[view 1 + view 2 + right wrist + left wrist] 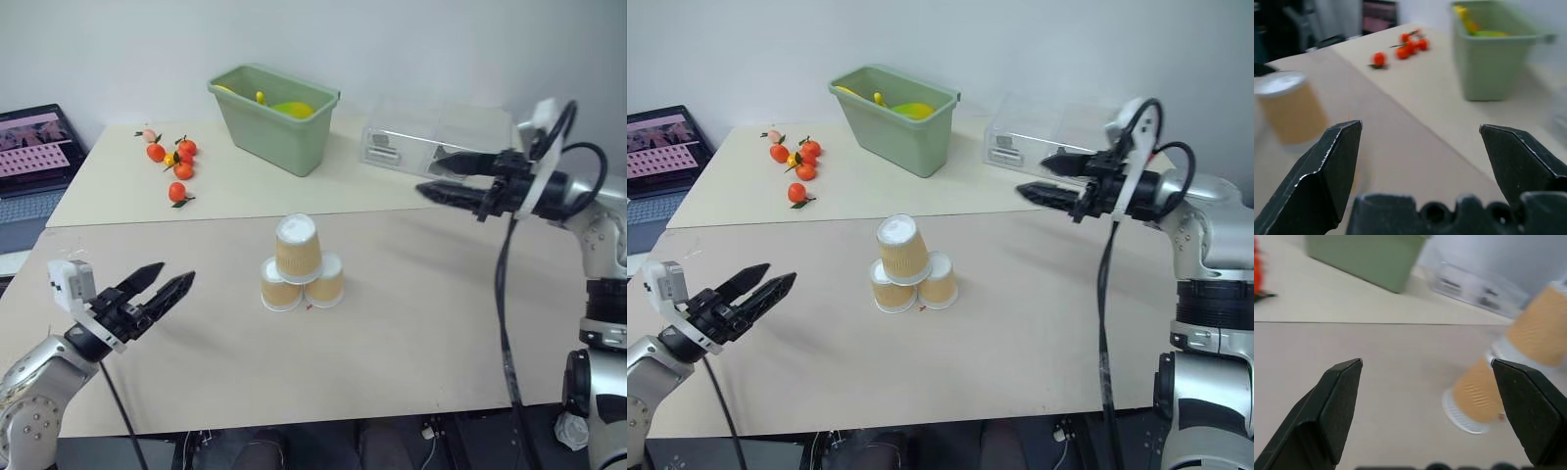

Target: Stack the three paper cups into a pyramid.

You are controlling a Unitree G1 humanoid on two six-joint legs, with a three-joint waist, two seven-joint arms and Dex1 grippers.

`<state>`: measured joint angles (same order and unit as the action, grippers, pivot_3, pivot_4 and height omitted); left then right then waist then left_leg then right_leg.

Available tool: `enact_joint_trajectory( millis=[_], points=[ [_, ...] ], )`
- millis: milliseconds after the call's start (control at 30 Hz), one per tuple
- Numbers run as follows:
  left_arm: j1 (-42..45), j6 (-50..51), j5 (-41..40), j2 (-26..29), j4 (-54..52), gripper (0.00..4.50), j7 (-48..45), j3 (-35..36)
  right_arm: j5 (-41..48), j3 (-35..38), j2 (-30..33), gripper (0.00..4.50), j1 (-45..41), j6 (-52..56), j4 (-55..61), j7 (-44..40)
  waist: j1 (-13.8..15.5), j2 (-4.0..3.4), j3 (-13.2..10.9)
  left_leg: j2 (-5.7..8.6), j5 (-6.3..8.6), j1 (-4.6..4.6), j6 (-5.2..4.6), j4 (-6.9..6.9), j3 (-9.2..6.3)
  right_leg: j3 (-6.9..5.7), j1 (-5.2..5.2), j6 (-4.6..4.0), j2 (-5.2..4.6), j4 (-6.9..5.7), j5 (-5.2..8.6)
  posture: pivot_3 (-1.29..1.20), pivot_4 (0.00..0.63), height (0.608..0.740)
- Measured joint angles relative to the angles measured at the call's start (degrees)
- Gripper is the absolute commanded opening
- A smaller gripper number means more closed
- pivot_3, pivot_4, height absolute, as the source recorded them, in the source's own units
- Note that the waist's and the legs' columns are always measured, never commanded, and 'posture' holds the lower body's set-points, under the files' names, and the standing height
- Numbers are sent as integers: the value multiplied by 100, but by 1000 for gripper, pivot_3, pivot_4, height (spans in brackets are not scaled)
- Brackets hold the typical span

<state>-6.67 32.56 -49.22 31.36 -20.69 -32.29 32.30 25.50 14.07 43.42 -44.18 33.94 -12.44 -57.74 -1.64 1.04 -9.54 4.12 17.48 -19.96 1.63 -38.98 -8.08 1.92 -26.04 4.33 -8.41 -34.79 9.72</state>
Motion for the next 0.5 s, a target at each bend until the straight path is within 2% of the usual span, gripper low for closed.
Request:
enact_joint_trajectory(
  millis=[133,167,333,500],
  points=[
    [172,-150,104,-404,34,4500,493,-8,-5,454,-418,4477,527,-258,-53,848,11,4,4,-4,0,5,0,0,15,14,-3,-1,1,-5,-2,0,150,738],
    [177,-154,45,-602,26,4500,700,7,-13,629,-632,4477,804,-362,-31,1293,14,4,5,-3,0,5,-1,0,20,20,-4,1,1,-6,-3,0,150,738],
    [192,-333,279,-1021,32,4500,1276,-18,51,940,-1149,4477,1451,-358,281,2129,28,4,5,-2,1,15,-2,-2,39,39,-3,6,2,-9,-6,0,150,738],
    [258,-643,769,-1384,50,4500,1742,-239,121,967,-1523,4477,1853,-339,752,2604,43,4,5,-2,1,35,-3,-6,47,47,19,8,5,-2,-22,0,150,738]
  ],
)
